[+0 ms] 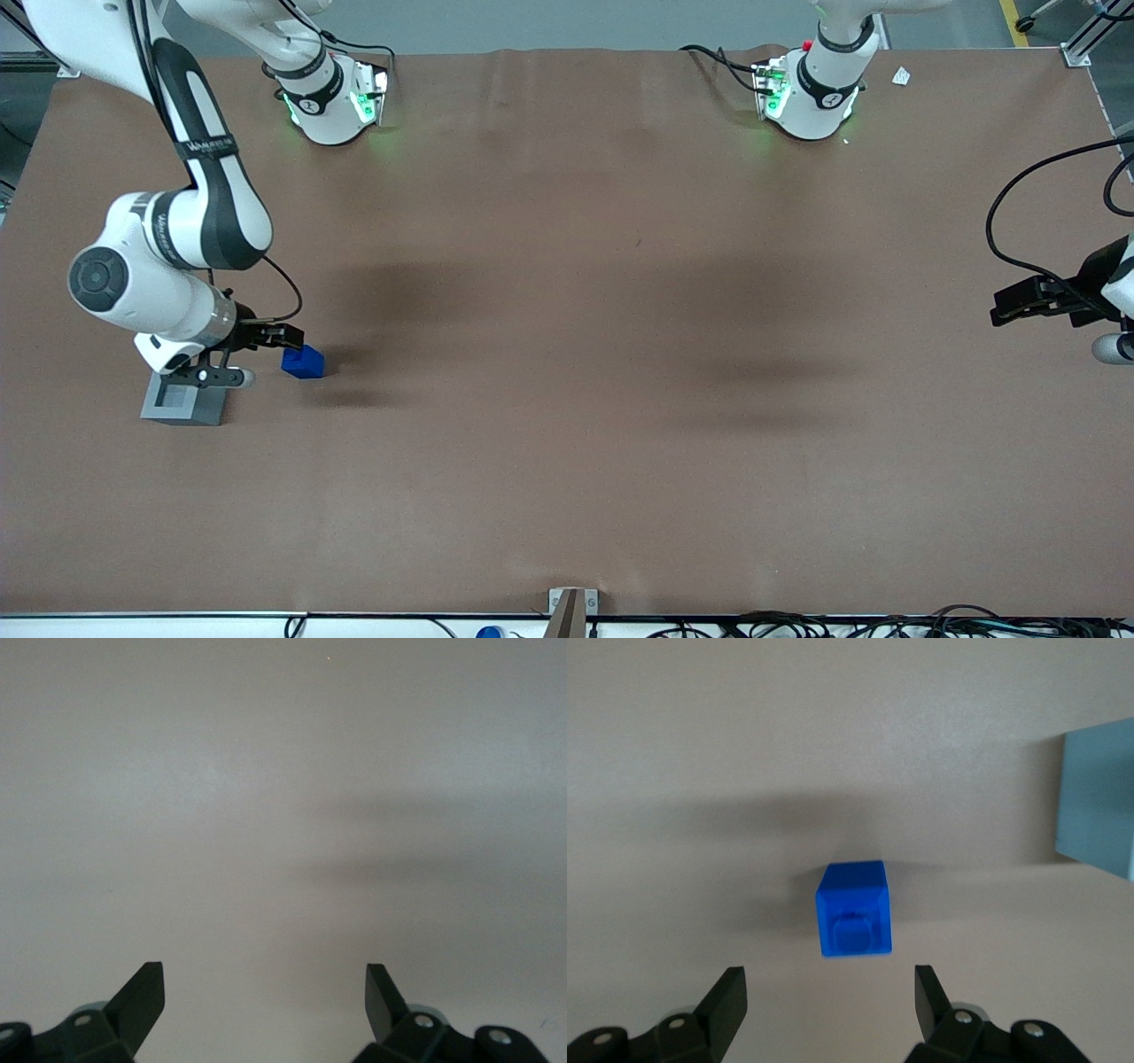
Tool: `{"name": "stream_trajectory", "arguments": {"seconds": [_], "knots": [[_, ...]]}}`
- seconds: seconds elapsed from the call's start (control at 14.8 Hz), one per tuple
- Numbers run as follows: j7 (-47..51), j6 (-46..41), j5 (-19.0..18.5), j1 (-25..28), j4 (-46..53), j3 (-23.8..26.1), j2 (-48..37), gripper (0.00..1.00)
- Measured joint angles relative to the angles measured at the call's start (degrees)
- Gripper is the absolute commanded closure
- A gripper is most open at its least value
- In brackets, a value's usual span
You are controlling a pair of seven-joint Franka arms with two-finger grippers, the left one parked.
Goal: Insert blue part into gray base with right arm
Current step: 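Close the right gripper on the blue block and lift it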
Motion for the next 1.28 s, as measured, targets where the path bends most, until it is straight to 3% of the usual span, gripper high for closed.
{"name": "stream_trajectory", "arguments": {"seconds": [0.27, 0.41, 0.61, 0.68, 0.81, 0.88, 1.28], "knots": [[-0.16, 3.84, -0.57, 0.0, -0.09, -0.1, 4.07, 0.18], [-0.42, 6.16, -0.92, 0.12, -0.54, -0.05, 5.27, 0.22], [-0.42, 7.94, -1.29, 0.59, -1.0, -0.01, 6.69, 0.45], [-0.43, 8.02, -1.3, 0.62, -1.14, -0.01, 6.97, 0.58], [-0.43, 8.06, -1.32, 0.62, -1.68, -0.08, 7.24, 0.93], [-0.42, 8.08, -1.32, 0.62, -1.72, -0.08, 7.21, 0.98], [-0.39, 6.42, -1.32, -1.28, -0.47, -0.87, 6.17, 0.99]]}}
